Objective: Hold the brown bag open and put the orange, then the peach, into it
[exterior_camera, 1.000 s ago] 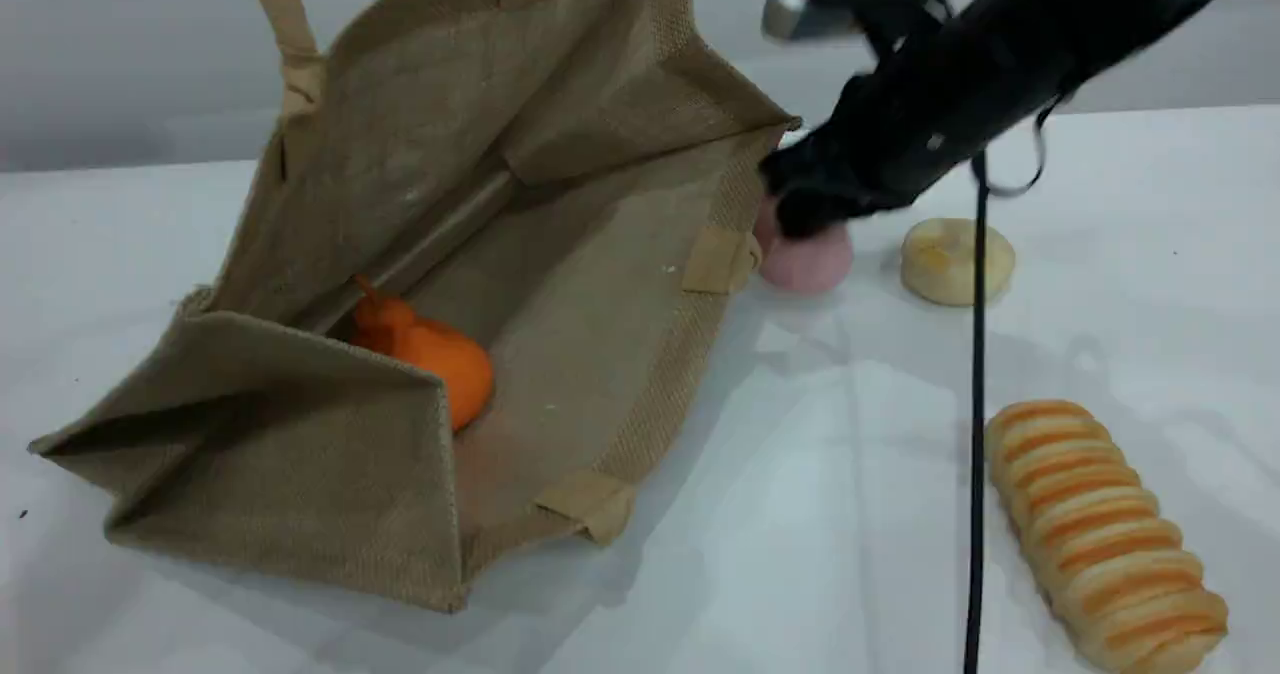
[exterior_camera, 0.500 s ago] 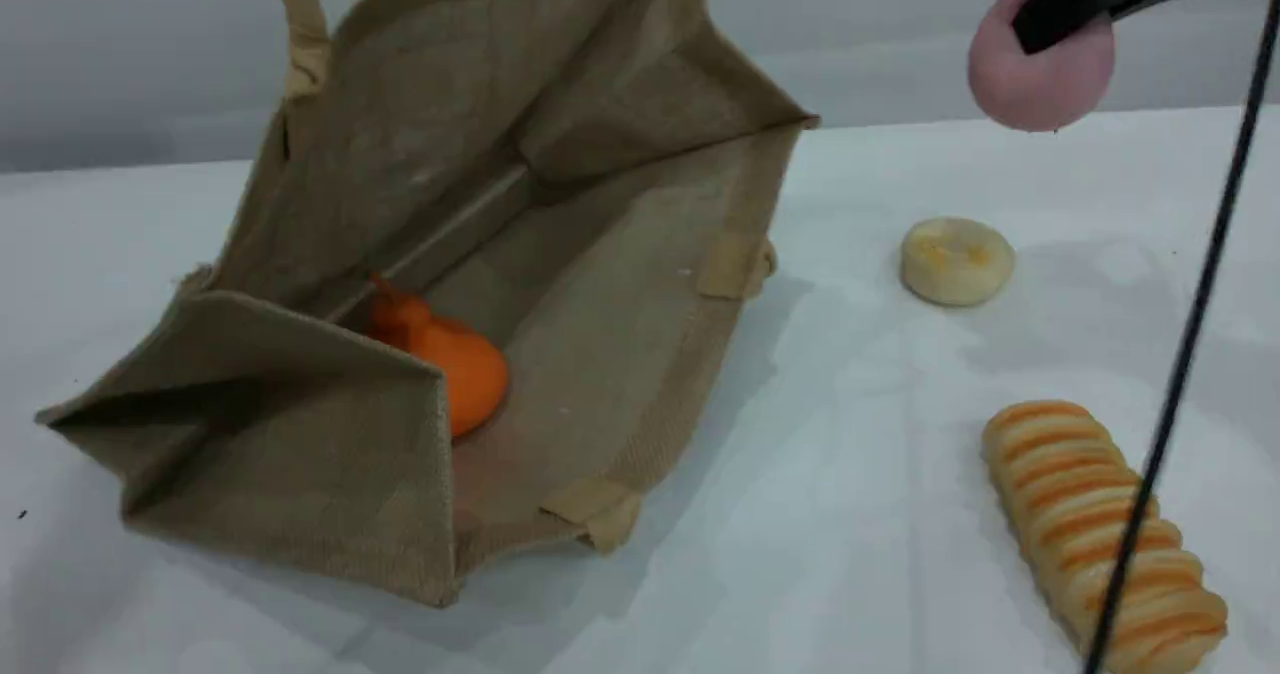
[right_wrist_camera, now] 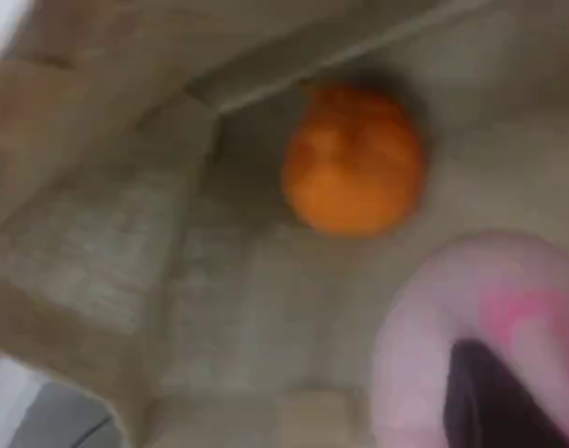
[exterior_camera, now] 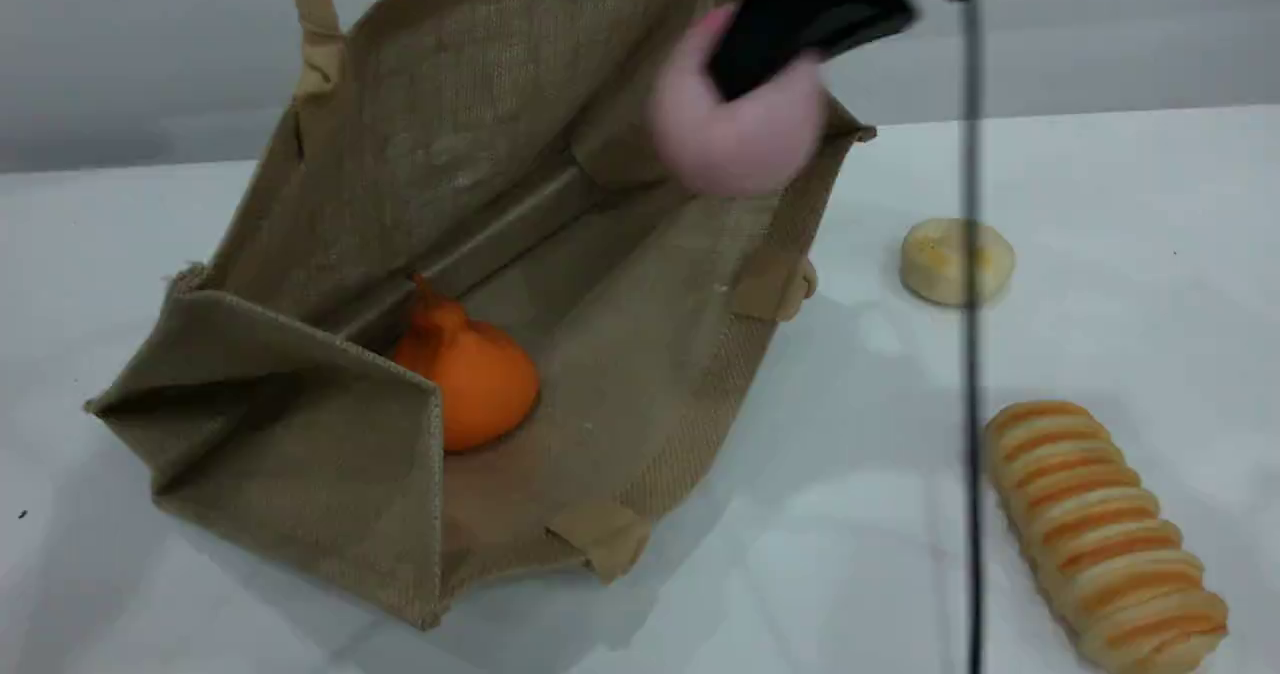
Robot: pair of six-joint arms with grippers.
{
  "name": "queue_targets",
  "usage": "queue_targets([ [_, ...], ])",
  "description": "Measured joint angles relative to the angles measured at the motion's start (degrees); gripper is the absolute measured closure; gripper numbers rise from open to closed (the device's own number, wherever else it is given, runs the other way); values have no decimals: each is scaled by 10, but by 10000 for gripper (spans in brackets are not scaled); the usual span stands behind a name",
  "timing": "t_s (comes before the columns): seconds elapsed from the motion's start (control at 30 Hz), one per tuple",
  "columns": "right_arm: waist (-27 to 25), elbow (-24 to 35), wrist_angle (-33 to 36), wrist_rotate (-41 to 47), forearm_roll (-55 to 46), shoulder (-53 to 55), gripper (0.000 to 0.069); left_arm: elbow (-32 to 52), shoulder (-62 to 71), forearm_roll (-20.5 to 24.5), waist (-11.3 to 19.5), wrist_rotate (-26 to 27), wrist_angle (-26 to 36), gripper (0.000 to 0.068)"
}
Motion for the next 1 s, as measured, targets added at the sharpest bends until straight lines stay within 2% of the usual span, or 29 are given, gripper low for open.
queue_targets([
  [0.13, 63, 0, -70, 0, 6, 1, 667, 0, 0, 0, 0, 0, 0, 601],
  [0.27, 100, 0, -157, 0, 41, 16, 667, 0, 0, 0, 0, 0, 0, 601],
  [0.5, 117, -1, -286, -15, 136, 88, 667, 0, 0, 1, 0, 0, 0, 601],
  [0.73, 123, -14, -401, -128, 290, 154, 667, 0, 0, 1, 0, 1, 0, 601],
  [0.87, 123, -43, -393, -206, 373, 186, 666, 0, 0, 1, 0, 1, 0, 601],
  [1.0, 123, -77, -317, -273, 437, 214, 659, 0, 0, 1, 0, 1, 0, 601],
])
